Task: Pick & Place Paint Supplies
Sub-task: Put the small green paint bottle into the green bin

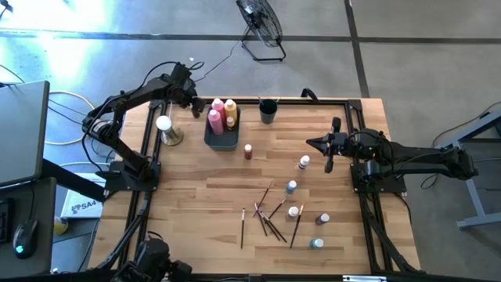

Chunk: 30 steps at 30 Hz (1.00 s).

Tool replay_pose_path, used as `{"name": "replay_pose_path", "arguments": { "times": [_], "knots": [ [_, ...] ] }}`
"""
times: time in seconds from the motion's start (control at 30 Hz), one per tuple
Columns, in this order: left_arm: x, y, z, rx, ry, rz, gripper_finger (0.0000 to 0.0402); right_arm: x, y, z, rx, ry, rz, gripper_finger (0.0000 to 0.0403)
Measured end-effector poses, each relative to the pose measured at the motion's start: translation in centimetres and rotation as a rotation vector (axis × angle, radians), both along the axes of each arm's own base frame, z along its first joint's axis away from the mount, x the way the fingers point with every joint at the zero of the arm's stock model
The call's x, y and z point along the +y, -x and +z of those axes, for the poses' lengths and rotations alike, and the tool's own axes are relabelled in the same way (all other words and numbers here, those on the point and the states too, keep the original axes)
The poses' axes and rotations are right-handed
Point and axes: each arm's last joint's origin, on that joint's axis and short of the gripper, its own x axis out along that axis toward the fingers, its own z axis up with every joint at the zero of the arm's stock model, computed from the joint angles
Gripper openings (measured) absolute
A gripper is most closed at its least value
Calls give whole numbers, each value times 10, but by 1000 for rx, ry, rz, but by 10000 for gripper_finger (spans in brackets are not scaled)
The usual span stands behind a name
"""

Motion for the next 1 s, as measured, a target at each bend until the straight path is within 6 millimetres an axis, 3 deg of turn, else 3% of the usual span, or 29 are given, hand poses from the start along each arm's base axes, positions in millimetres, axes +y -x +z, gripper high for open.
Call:
{"name": "replay_pose_path", "arguments": {
  "times": [0.47,0.8,1.0],
  "knots": [
    [-1,2,-1,30,11,12,246,0,0,0,0,-1,0,4],
    [-1,2,-1,31,10,12,168,0,0,0,0,-1,0,4],
    [-1,2,0,30,8,13,149,0,0,0,0,-1,0,4]
  ]
}}
